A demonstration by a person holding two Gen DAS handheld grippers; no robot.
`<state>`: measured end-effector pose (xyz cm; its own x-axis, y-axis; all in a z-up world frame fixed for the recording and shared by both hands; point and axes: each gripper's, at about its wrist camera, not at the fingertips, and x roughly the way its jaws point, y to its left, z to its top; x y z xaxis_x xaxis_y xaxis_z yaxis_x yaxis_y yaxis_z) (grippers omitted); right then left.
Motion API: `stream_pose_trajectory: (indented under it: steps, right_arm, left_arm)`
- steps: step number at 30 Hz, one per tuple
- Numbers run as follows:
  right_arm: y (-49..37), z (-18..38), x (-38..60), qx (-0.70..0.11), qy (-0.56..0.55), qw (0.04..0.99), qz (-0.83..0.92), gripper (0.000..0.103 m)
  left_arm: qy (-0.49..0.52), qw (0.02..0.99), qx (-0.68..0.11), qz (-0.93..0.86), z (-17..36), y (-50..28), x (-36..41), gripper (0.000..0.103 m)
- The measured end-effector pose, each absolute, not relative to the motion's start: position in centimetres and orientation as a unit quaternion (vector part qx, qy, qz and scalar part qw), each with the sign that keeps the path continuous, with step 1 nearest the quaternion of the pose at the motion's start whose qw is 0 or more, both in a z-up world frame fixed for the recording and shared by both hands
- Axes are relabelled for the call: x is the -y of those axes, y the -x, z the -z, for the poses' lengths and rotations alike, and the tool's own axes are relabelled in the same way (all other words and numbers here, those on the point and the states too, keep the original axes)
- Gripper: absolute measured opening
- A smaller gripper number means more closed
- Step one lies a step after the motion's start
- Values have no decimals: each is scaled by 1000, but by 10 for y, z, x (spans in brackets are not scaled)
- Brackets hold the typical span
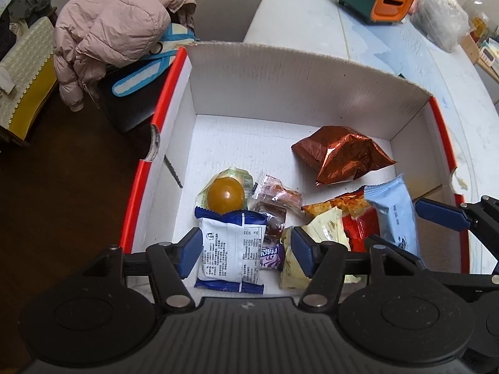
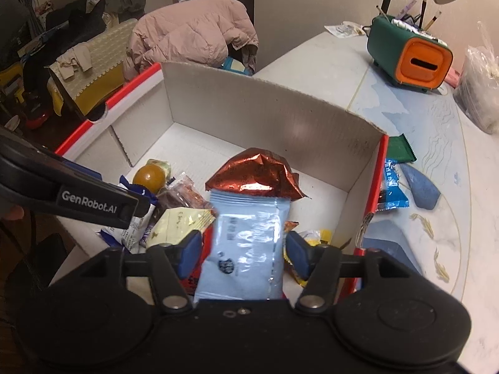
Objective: Organize snacks
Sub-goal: 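Open the left tool to drop the biscuit packet while the right tool releases the light-blue packet, then move both open tools back toward the blue chocolate bar and green packet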
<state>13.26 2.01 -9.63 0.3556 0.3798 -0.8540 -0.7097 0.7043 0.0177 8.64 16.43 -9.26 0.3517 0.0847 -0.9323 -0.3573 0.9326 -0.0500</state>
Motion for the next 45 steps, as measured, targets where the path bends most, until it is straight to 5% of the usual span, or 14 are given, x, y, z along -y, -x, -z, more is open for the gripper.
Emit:
stream_pose_trajectory:
  steps: [8, 12, 24, 28, 45]
  right_arm:
    - [-126, 75, -5, -443, 155, 813, -345, 63]
    - [-120, 57, 8, -424, 133, 824, -351, 83]
    - [-110, 10, 50, -385, 92, 849, -351, 96]
    - [-106, -1, 66, -372, 90, 857, -346, 98]
    - [-145, -7, 132, -379, 114, 873, -286, 102]
  left_arm:
    - [116, 836, -520, -131, 65, -69, -156, 62]
    - [108, 851, -499, -121, 48, -61, -147, 62]
    - [91, 885, -450, -80, 6, -52, -117, 72]
    - [95, 887, -448, -53, 0, -55, -110, 83]
    - [125, 872, -473, -6, 3, -119, -67, 93]
